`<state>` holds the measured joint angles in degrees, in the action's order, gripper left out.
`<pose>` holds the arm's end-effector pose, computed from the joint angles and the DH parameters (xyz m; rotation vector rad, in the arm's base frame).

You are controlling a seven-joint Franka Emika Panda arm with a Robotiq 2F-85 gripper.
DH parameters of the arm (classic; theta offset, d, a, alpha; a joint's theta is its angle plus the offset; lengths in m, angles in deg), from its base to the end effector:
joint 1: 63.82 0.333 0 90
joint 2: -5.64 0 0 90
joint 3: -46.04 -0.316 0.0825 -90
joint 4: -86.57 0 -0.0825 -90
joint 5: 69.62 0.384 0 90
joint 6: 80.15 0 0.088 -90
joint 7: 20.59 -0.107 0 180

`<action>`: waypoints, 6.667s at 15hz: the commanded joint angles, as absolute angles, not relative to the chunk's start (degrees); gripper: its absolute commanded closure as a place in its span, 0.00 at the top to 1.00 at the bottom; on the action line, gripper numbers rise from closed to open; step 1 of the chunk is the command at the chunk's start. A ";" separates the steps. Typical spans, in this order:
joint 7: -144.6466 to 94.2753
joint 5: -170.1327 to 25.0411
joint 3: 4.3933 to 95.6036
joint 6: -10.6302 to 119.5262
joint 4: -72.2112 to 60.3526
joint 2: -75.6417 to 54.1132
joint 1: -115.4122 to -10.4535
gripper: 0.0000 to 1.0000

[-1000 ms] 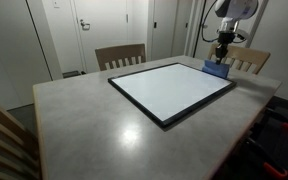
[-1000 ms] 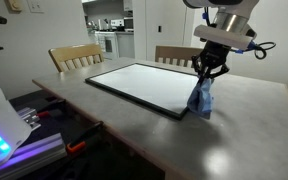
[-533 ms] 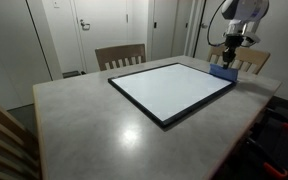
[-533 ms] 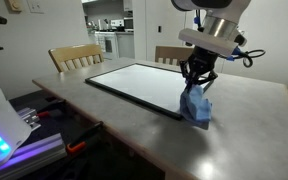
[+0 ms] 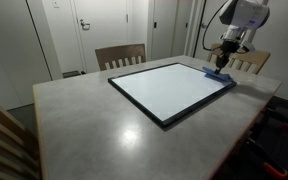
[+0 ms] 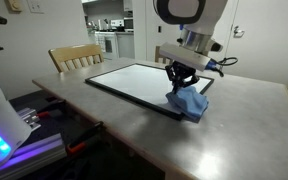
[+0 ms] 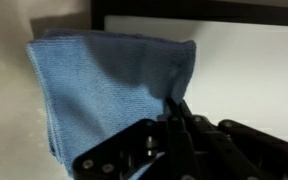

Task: Pick up the light blue towel and wipe the white board on the table with it.

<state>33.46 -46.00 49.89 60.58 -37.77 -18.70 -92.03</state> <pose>0.4639 -0.2917 0.1841 -2.8971 -0.0720 -0.0689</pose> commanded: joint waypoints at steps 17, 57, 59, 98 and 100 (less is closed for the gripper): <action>40.63 -29.34 48.12 60.52 -48.94 -13.65 -87.86 0.01; 30.86 -29.51 41.67 59.61 -47.63 -16.04 -76.19 0.01; 30.56 -29.60 40.90 59.78 -47.58 -16.29 -75.59 0.01; 11.50 -31.47 28.97 63.29 -37.26 -25.85 -63.04 0.01; 10.64 -31.64 28.24 63.58 -37.03 -26.05 -62.67 0.01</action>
<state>12.29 -30.99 29.21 63.60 -38.26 -24.71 -63.04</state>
